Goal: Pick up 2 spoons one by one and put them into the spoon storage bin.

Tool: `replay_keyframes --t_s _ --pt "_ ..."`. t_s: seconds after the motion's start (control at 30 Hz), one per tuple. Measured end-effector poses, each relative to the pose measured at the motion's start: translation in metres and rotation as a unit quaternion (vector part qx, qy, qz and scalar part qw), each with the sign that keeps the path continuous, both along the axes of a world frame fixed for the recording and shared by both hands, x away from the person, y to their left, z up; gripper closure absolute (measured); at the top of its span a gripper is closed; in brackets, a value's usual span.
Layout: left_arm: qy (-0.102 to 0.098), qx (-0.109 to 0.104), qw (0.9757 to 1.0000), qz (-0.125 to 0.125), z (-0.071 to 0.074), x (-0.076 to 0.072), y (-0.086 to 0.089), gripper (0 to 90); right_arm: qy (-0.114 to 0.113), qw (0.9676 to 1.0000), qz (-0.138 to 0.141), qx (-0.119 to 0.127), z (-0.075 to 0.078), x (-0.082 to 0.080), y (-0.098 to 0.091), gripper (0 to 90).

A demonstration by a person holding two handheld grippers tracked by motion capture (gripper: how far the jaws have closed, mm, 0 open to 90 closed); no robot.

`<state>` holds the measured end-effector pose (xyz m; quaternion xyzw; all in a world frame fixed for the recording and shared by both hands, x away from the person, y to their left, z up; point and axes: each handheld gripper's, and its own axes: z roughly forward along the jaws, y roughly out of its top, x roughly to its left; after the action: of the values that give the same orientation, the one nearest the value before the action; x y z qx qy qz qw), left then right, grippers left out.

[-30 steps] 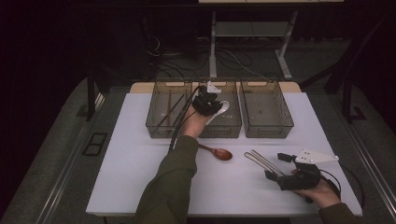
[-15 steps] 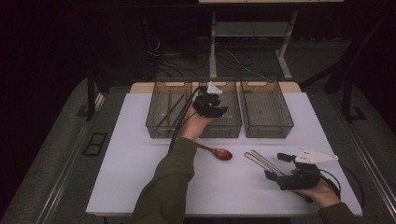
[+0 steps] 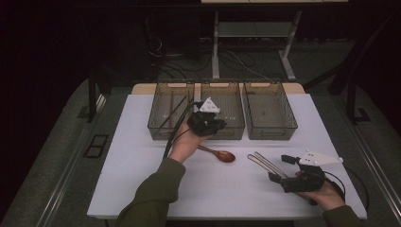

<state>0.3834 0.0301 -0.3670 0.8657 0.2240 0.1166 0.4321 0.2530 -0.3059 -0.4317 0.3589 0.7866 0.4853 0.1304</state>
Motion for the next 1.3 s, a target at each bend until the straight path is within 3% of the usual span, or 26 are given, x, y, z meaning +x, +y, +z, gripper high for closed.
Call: replay_keyframes --t_s 0.17,0.37,0.43,0.67,0.73,1.07,1.3 --pt "0.01 0.02 0.9997 0.006 -0.024 -0.013 0.007 89.1 0.001 1.0 0.0 -0.002 0.0 0.0 0.0 11.8" --pt "0.016 0.03 0.9993 0.017 -0.049 -0.017 0.015 89.1 -0.001 1.0 0.001 -0.003 0.0 -0.002 0.0 11.8" --pt "0.012 0.046 0.9987 0.018 -0.053 -0.016 0.014 89.1 -0.001 1.0 0.0 -0.004 0.0 -0.002 -0.001 11.8" --pt "0.021 0.06 0.9975 0.032 -0.068 -0.014 0.015 89.0 0.002 1.0 -0.007 -0.006 -0.001 -0.001 -0.001 11.8" --pt "0.024 0.071 0.9966 0.035 -0.071 -0.012 0.016 89.0 0.0 1.0 -0.006 -0.007 0.0 -0.002 -0.001 11.8" --pt "0.044 0.073 0.9951 0.049 -0.08 -0.003 0.022 89.1 -0.001 1.0 -0.004 -0.007 0.0 -0.002 0.0 11.8" --pt "0.059 0.076 0.9941 0.051 -0.078 -0.007 0.028 89.1 -0.001 1.0 -0.004 -0.008 0.0 -0.003 0.0 11.8"
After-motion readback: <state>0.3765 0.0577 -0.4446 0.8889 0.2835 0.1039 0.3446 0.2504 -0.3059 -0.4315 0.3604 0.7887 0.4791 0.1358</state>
